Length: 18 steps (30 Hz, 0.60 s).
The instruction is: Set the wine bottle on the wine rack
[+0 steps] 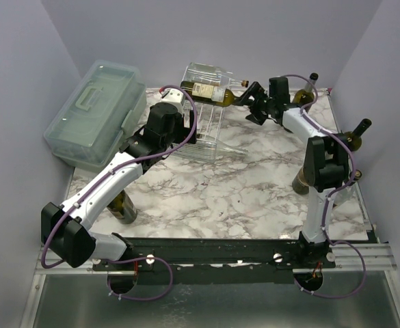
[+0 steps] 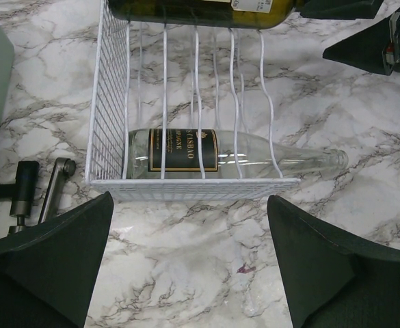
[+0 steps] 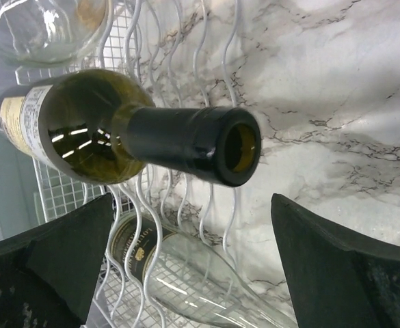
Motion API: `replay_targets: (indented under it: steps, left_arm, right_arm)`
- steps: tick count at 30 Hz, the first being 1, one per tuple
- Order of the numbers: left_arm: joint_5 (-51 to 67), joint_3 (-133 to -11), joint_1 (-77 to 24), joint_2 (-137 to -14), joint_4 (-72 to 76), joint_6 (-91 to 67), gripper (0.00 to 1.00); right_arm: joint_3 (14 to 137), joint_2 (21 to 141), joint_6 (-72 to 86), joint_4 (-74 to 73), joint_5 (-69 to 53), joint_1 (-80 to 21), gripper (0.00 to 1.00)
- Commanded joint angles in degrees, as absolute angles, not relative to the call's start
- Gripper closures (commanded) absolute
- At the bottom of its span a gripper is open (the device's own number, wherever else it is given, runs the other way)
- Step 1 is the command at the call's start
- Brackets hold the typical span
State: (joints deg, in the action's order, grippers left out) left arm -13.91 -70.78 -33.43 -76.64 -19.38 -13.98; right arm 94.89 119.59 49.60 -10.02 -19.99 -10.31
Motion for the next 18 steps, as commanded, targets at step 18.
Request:
replay_targets:
  steps: [18]
  left_arm:
    - [-10.42, -70.49, -33.31, -76.02, -18.86, -14.65, 0.04]
  right_arm:
    - [94.53, 93.23, 26.45, -34.28, -22.14, -13.97, 0.00]
